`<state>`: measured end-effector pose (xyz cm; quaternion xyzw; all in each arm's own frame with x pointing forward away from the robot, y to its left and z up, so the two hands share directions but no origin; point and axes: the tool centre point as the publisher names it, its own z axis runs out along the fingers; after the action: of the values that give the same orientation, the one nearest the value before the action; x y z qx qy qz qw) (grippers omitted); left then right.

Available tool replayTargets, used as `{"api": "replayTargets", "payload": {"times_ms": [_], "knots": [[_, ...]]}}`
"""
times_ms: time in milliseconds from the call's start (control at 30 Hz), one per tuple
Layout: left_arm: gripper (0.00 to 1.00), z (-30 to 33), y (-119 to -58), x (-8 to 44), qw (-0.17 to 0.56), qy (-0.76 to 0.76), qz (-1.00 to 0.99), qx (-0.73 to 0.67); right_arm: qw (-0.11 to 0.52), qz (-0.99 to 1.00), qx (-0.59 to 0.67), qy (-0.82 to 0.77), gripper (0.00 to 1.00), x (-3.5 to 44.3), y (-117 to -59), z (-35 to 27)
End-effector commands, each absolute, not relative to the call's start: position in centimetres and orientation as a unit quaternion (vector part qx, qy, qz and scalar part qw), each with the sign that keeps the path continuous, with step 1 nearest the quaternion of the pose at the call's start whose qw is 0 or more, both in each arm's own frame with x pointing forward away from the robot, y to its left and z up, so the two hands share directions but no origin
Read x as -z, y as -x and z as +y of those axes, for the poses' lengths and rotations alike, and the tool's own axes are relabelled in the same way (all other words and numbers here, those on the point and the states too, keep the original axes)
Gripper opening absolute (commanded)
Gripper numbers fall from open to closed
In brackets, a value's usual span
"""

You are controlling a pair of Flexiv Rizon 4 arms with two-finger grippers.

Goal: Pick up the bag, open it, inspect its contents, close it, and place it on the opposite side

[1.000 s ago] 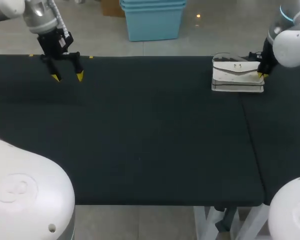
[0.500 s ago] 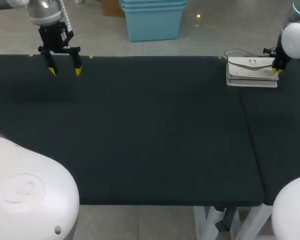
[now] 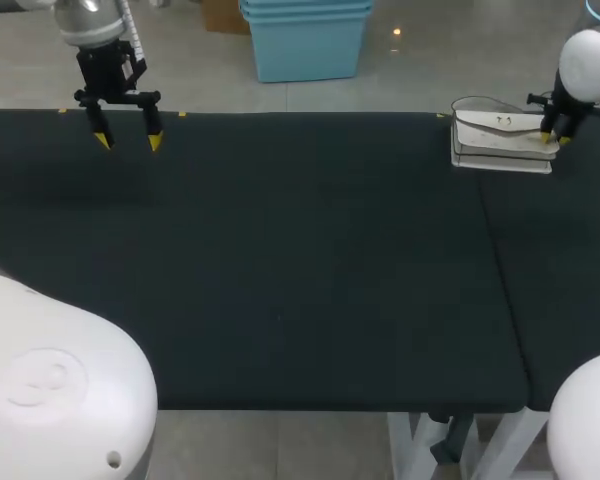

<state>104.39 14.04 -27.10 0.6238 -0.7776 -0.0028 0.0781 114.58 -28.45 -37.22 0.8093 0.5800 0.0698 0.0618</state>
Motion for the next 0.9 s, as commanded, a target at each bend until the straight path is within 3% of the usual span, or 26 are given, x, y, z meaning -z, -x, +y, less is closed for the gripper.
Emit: {"api": "replayTargets", "payload": {"times_ms": [33, 700, 900], "knots": [[1.00, 14.0, -104.3, 27.1, 0.077, -0.623, -0.778, 0.001, 0.066, 0.575, -0.071, -0.812, 1.00, 36.3, -114.4, -28.7], [1.00, 12.8, -103.0, 25.0, 0.041, -0.643, -0.765, 0.015, 0.139, 0.576, -0.091, -0.800, 1.00, 27.7, -109.3, -25.1], [1.00, 13.0, -102.8, 24.7, 0.031, -0.653, -0.757, 0.012, 0.135, 0.584, -0.088, -0.796, 1.00, 25.9, -107.2, -23.7]]}}
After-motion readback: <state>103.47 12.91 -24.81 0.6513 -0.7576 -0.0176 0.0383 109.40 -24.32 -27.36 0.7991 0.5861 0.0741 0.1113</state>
